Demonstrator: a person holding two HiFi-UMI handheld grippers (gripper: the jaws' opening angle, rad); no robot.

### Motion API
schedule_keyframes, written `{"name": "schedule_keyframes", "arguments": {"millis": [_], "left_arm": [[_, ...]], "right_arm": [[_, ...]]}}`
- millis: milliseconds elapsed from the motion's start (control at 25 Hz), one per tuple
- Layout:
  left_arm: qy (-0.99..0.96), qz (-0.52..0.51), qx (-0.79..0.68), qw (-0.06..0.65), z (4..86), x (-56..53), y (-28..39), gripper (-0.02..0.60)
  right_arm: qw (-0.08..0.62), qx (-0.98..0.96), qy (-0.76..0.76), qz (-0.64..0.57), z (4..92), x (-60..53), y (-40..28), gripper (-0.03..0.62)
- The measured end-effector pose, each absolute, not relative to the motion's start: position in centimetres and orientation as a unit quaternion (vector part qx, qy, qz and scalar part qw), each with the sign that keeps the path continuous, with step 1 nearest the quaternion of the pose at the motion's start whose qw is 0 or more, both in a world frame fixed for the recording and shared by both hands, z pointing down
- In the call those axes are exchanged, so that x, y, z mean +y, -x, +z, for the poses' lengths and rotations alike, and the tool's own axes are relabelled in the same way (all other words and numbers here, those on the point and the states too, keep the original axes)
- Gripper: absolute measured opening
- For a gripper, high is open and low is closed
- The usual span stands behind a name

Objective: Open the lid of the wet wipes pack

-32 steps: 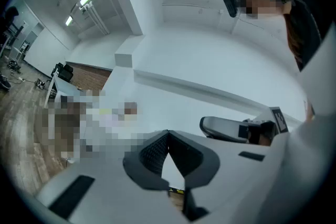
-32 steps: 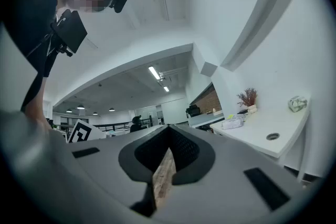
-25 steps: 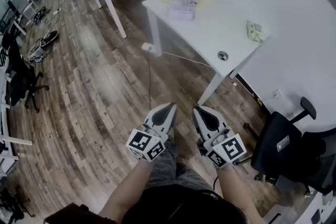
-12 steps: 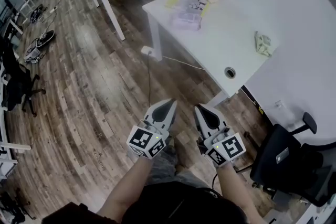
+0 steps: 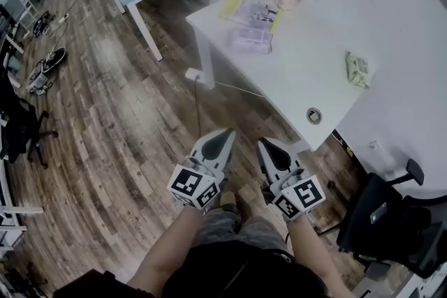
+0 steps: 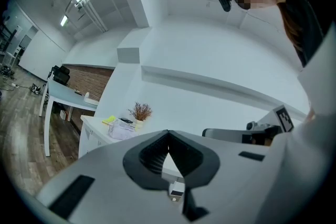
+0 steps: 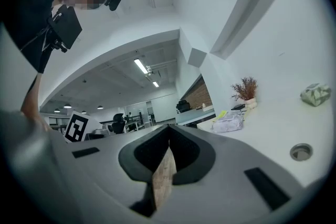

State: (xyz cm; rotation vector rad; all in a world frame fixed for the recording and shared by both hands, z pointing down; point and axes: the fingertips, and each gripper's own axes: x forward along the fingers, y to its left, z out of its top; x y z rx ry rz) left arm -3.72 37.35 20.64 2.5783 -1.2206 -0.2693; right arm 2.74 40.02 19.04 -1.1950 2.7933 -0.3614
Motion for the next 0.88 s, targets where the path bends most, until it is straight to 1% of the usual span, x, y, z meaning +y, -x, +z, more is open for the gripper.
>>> {"name": "schedule_keyframes", "arguments": {"millis": [160,480,880], "left_arm": [[-0.892,-0.092,-0.418,0.144,21.1,35.4,4.2,0.012],[-0.891,-0.092,-0.418,0.153,21.7,32.2,4.7,0.012],[-0.892,-0.090,-0.418,0.145,22.0,25.1,4.8,0.012]], "right_arm": [[0.049,0.907,0.399,-0.125,19.4,38.0,-2.6,0.018],[0.037,0.907,0.400,-0.129,20.0,34.5,-2.1,0.018],[0.026,0.919,0.371,-0.129,20.8,27.2,-0.7,0.018]]}}
